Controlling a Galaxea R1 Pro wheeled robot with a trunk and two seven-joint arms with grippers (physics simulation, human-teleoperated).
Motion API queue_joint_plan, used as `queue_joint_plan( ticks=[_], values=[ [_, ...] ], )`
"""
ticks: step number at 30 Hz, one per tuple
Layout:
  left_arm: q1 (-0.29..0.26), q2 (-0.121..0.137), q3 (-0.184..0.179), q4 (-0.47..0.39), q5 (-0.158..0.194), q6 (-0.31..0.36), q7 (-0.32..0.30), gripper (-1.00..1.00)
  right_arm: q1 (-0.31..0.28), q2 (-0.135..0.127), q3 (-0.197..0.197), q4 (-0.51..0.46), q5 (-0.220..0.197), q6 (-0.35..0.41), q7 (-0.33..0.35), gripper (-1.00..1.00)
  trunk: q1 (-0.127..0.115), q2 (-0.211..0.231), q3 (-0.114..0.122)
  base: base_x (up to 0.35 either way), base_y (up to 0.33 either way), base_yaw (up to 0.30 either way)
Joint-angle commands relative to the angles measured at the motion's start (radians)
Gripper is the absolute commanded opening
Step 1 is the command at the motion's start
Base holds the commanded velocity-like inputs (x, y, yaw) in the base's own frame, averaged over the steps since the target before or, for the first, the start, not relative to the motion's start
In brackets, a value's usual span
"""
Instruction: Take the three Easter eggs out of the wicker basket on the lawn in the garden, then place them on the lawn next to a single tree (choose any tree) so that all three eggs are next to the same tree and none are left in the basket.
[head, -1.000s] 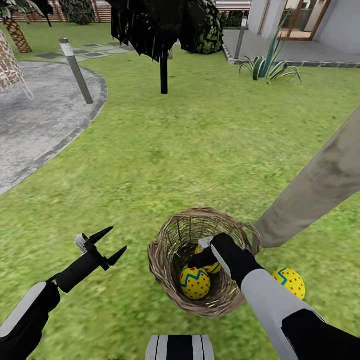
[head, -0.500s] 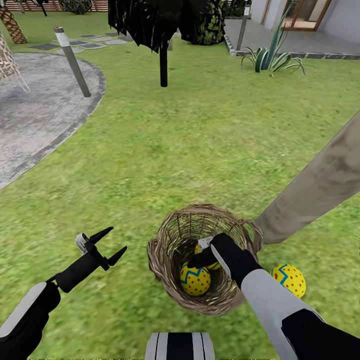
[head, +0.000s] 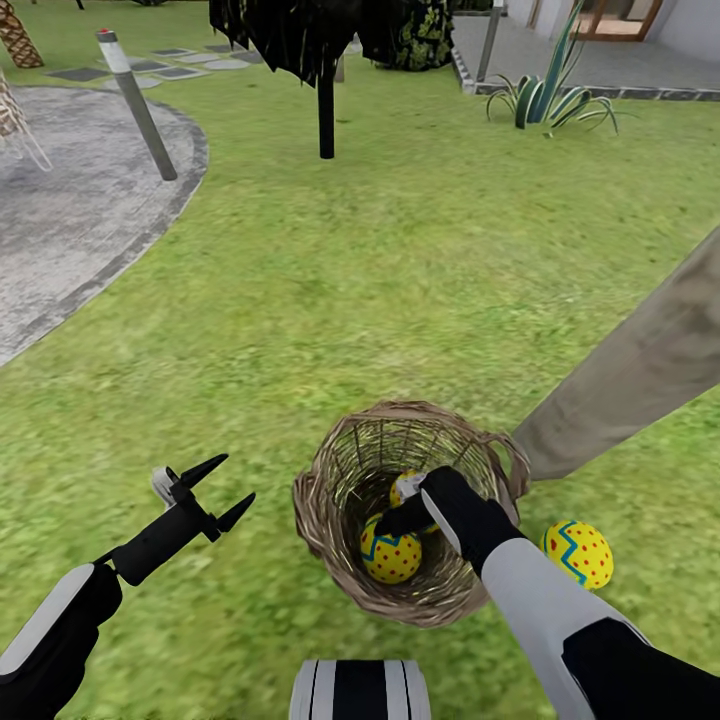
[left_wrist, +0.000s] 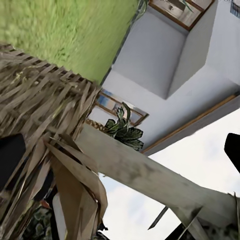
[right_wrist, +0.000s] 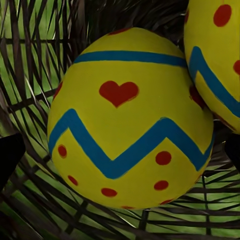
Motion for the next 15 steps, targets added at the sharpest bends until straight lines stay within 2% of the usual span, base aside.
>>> queue_joint_plan(
  ticks=[1,3,15],
  values=[
    [0.0,0.0,-0.001,0.0,-0.005,0.002,-0.008,1.0,-0.001,0.0,0.003,-0.001,-0.001,0.004,0.001,1.0,0.0,-0.001,-0.005,0.0,0.0,0.0],
    [0.0,0.0,-0.001,0.001,-0.005,0.002,-0.008,1.0,-0.001,0.002,0.003,-0.001,-0.001,0.004,0.001,1.0,0.0,-0.001,-0.005,0.0,0.0,0.0],
    [0.0,0.0,-0.001,0.002,-0.005,0.002,-0.008,1.0,-0.001,0.0,0.002,-0.001,-0.001,0.004,0.001,1.0,0.004,-0.003,-0.039,0.0,0.0,0.0]
  ],
)
